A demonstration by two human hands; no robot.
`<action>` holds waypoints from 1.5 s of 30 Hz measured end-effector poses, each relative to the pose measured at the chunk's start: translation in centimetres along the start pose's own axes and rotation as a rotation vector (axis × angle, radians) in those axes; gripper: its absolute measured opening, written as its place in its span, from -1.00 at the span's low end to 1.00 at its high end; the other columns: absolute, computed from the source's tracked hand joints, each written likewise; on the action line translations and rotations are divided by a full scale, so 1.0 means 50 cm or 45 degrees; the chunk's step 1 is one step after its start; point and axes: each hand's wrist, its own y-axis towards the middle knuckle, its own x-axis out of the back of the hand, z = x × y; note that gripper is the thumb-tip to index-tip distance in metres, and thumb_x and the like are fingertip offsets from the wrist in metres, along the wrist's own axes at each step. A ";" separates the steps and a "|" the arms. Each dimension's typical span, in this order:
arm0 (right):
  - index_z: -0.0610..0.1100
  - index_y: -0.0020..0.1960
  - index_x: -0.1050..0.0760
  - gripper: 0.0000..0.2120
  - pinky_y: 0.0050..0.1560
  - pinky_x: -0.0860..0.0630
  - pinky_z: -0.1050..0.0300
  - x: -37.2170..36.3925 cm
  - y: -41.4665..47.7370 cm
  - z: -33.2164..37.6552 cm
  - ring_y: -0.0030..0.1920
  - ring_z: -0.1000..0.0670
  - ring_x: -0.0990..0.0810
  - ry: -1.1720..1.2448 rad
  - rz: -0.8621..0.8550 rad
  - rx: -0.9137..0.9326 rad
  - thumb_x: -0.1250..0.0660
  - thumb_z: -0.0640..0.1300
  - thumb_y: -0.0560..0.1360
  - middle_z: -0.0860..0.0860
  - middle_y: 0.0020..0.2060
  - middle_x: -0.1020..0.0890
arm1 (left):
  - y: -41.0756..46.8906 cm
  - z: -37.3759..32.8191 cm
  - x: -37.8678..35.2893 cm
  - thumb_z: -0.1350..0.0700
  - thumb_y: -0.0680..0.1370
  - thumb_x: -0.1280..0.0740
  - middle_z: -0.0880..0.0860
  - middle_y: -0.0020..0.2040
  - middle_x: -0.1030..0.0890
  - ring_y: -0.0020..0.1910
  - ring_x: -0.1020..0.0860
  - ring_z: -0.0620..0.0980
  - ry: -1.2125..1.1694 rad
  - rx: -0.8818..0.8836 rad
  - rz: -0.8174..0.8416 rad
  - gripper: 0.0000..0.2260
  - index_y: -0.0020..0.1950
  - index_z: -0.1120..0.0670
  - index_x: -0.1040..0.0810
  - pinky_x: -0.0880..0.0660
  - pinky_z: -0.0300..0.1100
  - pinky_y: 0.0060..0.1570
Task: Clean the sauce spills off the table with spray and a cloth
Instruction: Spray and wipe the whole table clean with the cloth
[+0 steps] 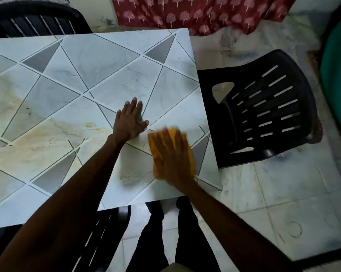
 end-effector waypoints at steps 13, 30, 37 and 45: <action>0.01 0.66 0.09 -0.37 0.51 -0.15 -0.42 0.005 0.018 -0.185 0.58 -0.39 -0.09 0.083 0.010 -0.589 0.14 0.24 0.67 -0.13 0.66 0.01 | -0.003 0.004 -0.010 -0.27 0.53 -0.18 0.07 0.62 0.01 0.59 0.02 0.17 -0.022 -0.028 -0.015 -0.26 0.61 0.02 -0.06 -0.03 0.22 0.47; 0.06 0.67 0.06 -0.39 0.54 -0.09 -0.39 0.012 -0.182 -0.174 0.62 -0.32 -0.04 0.207 0.125 -0.404 0.15 0.25 0.67 -0.06 0.66 0.02 | -0.008 -0.003 -0.002 -0.15 0.57 -0.30 0.06 0.63 0.02 0.58 0.02 0.19 -0.041 0.009 0.026 -0.29 0.61 0.00 -0.04 -0.05 0.28 0.44; -0.01 0.65 -0.07 -0.29 0.50 -0.11 -0.41 0.055 0.198 -0.211 0.54 -0.44 -0.14 0.039 0.052 -0.490 0.05 0.24 0.55 -0.17 0.63 -0.11 | 0.003 -0.016 -0.006 -0.11 0.57 -0.32 0.00 0.63 0.08 0.60 0.08 0.11 -0.081 0.108 0.072 -0.27 0.62 -0.02 -0.01 0.00 0.22 0.47; -0.08 0.66 -0.02 -0.33 0.49 -0.11 -0.44 0.029 -0.059 -0.091 0.59 -0.41 -0.02 -0.036 -0.014 0.245 -0.12 0.11 0.63 -0.21 0.64 -0.05 | 0.004 -0.029 0.005 -0.12 0.55 -0.34 0.06 0.62 0.01 0.59 0.01 0.17 -0.048 0.074 0.037 -0.26 0.61 0.03 -0.06 -0.07 0.24 0.45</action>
